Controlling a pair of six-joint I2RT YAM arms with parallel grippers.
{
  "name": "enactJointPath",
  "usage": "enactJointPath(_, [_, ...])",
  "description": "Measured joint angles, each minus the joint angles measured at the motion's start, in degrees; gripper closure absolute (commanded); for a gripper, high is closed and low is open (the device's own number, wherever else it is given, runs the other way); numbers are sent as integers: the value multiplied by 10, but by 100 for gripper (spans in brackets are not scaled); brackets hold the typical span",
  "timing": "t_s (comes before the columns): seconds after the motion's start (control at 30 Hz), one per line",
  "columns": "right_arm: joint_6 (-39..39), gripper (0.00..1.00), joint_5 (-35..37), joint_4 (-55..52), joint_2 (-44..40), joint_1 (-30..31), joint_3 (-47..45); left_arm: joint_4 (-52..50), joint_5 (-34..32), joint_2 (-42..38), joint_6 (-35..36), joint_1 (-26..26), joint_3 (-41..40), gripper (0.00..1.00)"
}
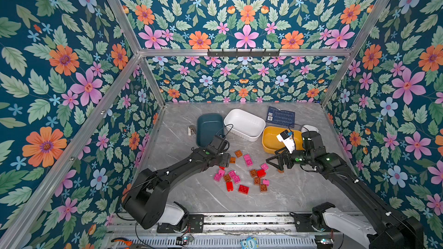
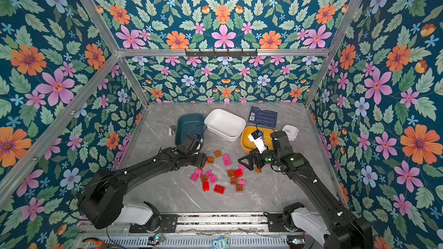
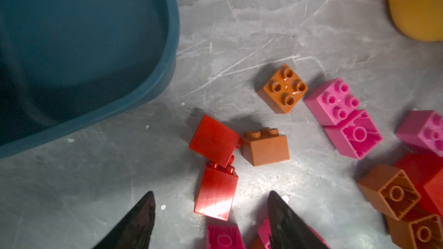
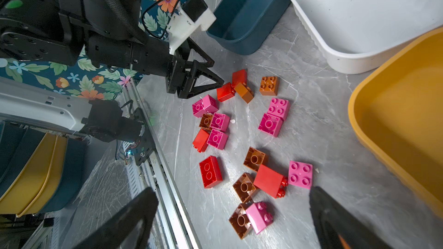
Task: Sort the legos into containers by color
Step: Pick up the lego from the center of the table, then place the lego in the container.
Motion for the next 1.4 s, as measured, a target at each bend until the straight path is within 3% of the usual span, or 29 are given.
enactJointPath(0.5, [-14, 1, 5, -34, 1, 0, -7, 5, -43, 70, 22, -32, -14, 44])
enactJointPath(0.8, [-14, 1, 11, -34, -1, 0, -9, 8, -53, 103, 33, -32, 7, 63])
enactJointPath(1.2, [-12, 1, 10, -37, 0, 0, 3, -23, -57, 90, 42, -32, 24, 67])
enactJointPath(1.4, [-1, 1, 9, -31, 8, 0, 8, -92, -70, 64, 35, -27, 87, 67])
